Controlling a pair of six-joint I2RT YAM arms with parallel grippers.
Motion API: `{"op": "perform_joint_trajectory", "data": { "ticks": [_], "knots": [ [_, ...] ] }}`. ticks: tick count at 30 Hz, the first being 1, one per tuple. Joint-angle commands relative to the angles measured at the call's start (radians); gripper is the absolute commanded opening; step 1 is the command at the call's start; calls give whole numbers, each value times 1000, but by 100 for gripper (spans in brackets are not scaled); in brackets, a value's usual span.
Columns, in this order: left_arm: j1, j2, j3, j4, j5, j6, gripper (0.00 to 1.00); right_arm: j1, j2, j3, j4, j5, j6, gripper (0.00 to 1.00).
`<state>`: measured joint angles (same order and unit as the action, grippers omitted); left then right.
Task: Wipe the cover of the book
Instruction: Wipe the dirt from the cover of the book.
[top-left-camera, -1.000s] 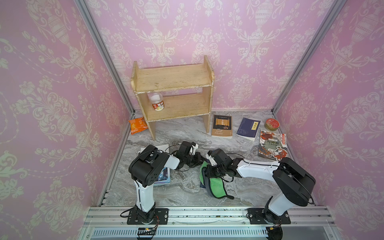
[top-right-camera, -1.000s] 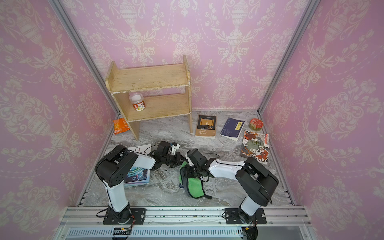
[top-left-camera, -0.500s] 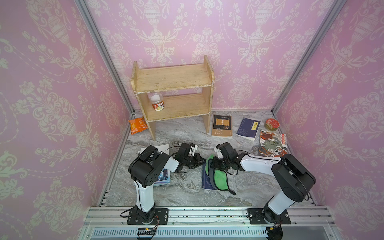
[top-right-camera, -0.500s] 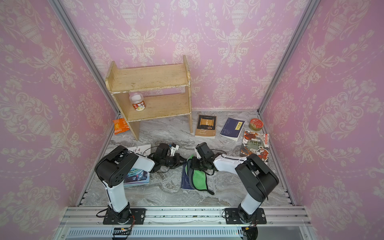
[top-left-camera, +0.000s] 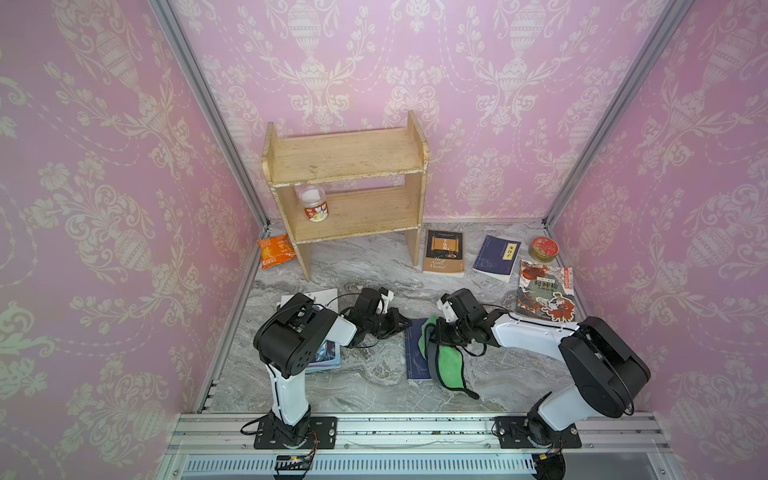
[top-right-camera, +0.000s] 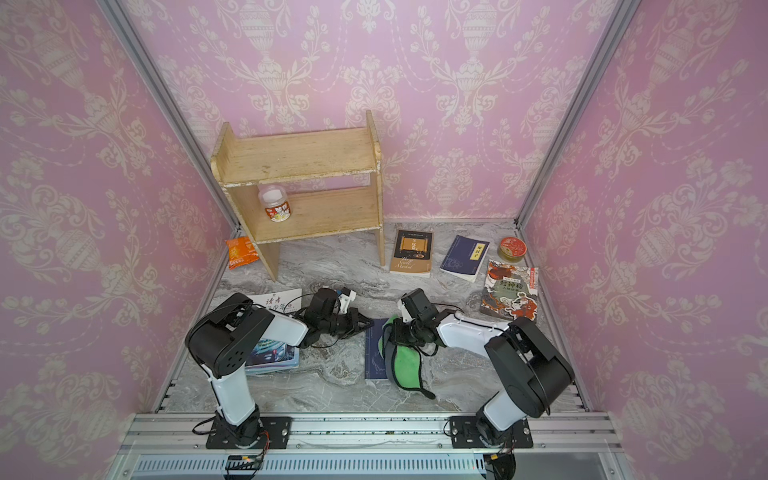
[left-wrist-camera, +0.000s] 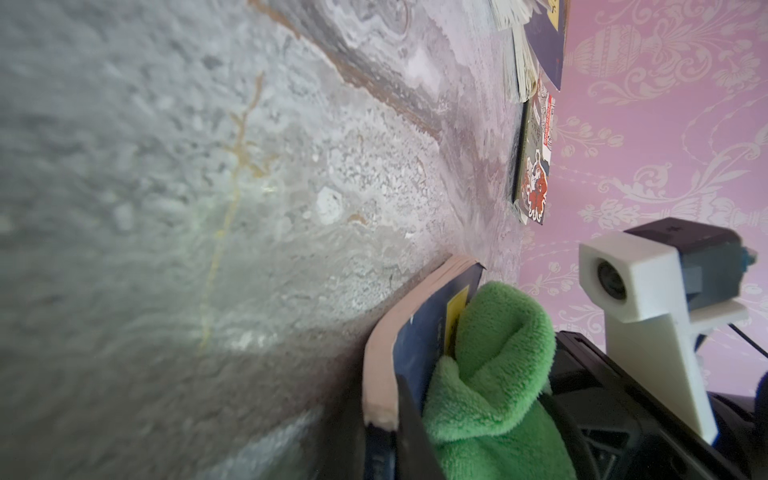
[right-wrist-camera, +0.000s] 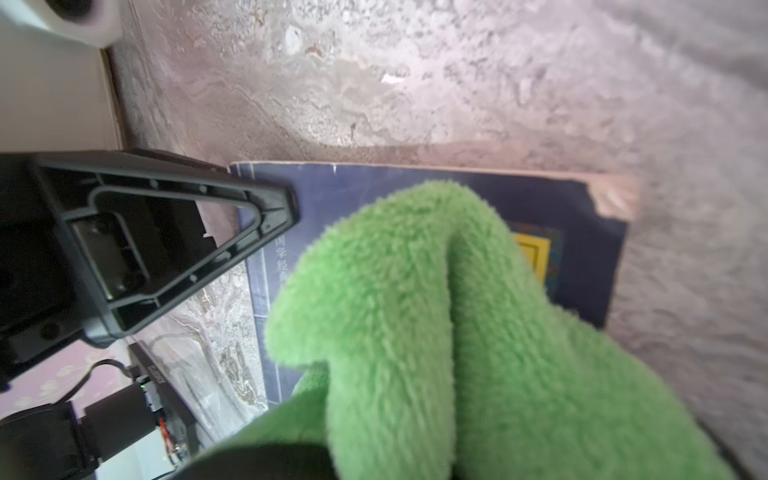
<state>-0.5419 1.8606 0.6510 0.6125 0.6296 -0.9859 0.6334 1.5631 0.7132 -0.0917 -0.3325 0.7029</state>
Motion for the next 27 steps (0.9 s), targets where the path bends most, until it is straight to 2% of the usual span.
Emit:
{"op": "perform_joint_trajectory", "data": {
  "ticks": [1,4,6,8,12,15,17,22,25,27],
  "knots": [
    [-3,-6,-5,-38,-13,-8,0,164,80,-4,-128,47,8,0],
    [6,-4,-4,-33,-9,-9,0,279,100,-13,-126,22,49,0],
    [12,-7,-4,-32,-6,-8,0,281,72,-59,-152,43,64,0],
    [19,-7,-7,-33,-3,-3,0,228,-1,-129,-186,94,61,0],
    [22,3,5,-36,9,4,0,70,-158,-222,-221,105,41,0],
    [22,21,12,-20,18,-5,0,57,-196,-210,-236,101,41,0],
    [22,29,13,-1,21,-17,0,101,-170,-193,-201,84,76,0],
    [17,43,2,41,20,-42,0,319,5,-49,-150,121,167,0],
    [17,42,-7,49,22,-45,0,371,74,3,-147,122,170,0],
    [17,40,-8,46,27,-41,0,366,82,18,-215,157,139,0]
  ]
}}
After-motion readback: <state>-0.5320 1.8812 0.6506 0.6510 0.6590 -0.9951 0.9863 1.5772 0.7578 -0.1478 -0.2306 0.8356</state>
